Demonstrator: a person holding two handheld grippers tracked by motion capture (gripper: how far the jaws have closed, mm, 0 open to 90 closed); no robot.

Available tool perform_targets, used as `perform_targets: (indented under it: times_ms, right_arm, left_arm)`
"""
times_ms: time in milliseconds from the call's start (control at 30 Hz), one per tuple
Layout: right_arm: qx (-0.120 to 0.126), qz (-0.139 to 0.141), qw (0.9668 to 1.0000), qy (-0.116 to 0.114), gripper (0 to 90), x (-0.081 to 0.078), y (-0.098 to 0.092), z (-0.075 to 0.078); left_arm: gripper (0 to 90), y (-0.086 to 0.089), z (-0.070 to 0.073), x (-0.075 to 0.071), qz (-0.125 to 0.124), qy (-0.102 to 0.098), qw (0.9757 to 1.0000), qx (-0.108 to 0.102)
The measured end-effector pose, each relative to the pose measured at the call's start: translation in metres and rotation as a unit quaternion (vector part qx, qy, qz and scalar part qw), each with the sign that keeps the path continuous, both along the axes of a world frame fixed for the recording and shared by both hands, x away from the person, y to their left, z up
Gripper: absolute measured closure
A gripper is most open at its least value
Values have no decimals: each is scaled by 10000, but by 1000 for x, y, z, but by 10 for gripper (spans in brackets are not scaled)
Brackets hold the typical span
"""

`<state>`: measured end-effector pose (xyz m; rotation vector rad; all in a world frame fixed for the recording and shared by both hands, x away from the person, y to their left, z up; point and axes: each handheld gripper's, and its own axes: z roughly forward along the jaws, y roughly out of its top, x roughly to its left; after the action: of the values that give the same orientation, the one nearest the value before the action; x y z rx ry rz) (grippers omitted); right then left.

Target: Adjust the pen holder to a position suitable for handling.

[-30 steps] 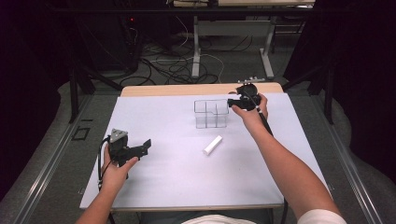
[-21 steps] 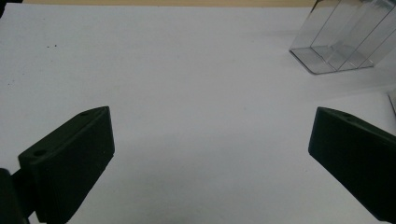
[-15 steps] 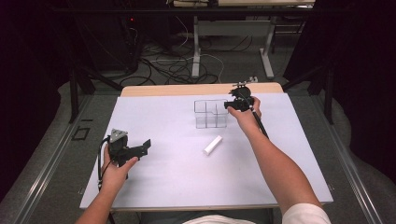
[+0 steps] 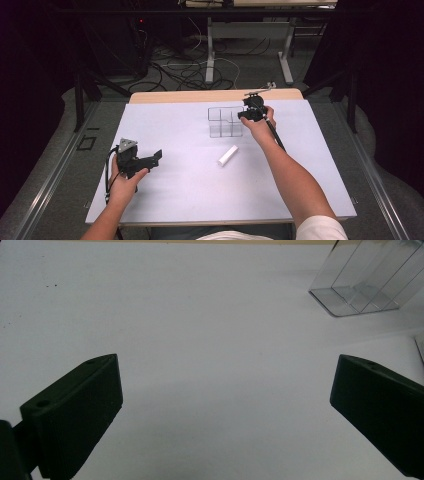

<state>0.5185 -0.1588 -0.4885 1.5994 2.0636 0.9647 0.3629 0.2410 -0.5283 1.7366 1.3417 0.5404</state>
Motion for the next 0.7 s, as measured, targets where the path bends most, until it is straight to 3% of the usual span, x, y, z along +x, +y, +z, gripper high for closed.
perform_targets:
  times_ms: [467, 700]
  right_arm:
    - [-209, -10, 9996, 167, 758, 3, 2, -7]
    - [-132, -130, 9994, 308, 774, 2, 2, -6]
  left_arm:
    - [5, 0, 0, 0, -24, 4, 10000, 0]
    - [5, -1, 0, 0, -33, 10, 10000, -10]
